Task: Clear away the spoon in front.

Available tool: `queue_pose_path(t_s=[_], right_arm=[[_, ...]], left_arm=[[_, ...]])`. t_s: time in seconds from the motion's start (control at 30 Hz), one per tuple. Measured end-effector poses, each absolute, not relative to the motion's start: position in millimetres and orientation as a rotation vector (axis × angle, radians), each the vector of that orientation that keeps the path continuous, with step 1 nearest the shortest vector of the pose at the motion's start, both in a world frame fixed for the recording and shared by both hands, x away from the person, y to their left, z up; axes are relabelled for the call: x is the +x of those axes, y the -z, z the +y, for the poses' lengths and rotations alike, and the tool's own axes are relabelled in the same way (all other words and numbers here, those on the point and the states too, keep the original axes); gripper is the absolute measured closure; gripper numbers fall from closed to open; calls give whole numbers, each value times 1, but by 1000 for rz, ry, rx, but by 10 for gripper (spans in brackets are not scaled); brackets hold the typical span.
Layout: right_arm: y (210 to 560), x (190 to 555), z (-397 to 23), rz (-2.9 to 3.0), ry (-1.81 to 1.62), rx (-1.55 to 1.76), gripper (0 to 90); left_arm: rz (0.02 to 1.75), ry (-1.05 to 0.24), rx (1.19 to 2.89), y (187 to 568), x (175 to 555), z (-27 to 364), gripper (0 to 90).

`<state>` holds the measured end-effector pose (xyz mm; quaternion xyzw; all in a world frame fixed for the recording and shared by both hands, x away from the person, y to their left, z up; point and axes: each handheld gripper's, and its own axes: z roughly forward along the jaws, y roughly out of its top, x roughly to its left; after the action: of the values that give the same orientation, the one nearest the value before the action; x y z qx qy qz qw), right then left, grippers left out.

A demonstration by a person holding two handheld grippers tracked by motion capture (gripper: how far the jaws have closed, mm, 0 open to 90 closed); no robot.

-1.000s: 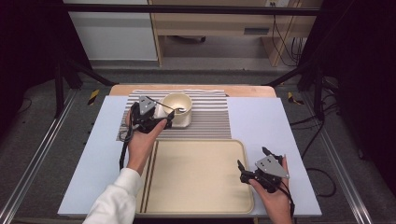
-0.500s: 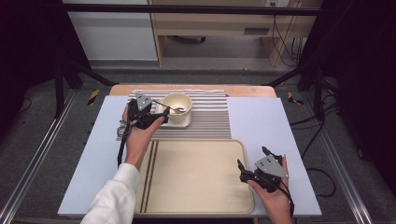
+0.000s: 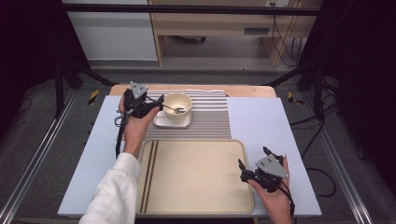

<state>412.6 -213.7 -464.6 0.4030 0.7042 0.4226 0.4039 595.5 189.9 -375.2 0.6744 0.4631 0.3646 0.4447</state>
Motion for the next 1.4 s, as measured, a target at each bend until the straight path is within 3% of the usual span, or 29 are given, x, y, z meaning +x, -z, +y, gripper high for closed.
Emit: queue_pose_path(t_s=[0.57,1.07,1.4], right_arm=[[466,413,-211,1796,-1044,1008,56],[466,412,-212,1797,-1043,1008,56],[466,412,-213,1795,-1038,1012,57]], left_arm=[[1273,-843,1625,424,619,199,189],[1277,-790,1546,437,629,192,468],[1274,-772,1508,440,633,193,552]])
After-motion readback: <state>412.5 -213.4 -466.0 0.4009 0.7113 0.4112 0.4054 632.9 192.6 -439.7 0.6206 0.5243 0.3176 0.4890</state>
